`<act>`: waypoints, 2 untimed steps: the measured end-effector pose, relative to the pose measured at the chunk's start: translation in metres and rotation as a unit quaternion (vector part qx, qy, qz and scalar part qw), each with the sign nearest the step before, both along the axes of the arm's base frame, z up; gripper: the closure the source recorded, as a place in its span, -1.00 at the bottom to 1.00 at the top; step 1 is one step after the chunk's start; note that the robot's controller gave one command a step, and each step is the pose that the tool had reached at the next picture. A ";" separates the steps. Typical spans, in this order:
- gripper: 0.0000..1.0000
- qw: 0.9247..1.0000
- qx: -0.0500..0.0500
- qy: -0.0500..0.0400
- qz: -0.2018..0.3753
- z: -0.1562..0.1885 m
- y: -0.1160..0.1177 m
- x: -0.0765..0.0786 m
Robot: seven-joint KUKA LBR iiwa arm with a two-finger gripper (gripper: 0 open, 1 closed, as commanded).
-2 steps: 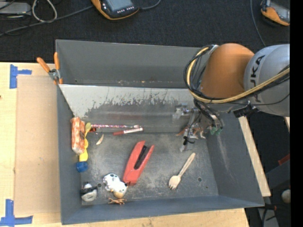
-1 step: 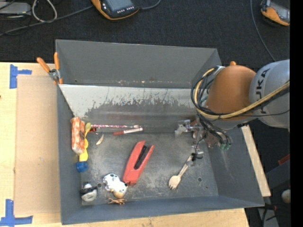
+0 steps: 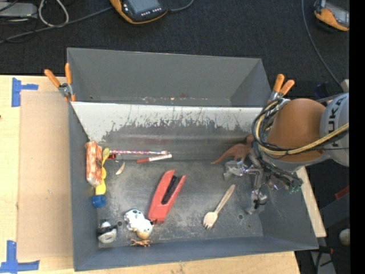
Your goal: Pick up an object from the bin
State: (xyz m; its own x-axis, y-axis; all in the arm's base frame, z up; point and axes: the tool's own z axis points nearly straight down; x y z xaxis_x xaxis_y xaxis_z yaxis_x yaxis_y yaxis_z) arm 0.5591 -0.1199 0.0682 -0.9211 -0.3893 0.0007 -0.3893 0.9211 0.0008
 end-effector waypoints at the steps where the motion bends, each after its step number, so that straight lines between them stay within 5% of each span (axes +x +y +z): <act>1: -1.00 0.997 0.002 0.003 0.074 0.001 0.018 -0.034; 2: -1.00 0.989 0.001 -0.002 0.146 0.032 -0.003 -0.032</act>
Offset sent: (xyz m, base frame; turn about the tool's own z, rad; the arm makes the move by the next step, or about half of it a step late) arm -0.0323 -0.0026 0.0318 -0.2956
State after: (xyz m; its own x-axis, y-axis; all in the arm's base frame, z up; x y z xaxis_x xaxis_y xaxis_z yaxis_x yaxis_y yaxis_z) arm 0.5275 -0.1227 0.1007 -0.7694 -0.6387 -0.0034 -0.6387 0.7694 -0.0001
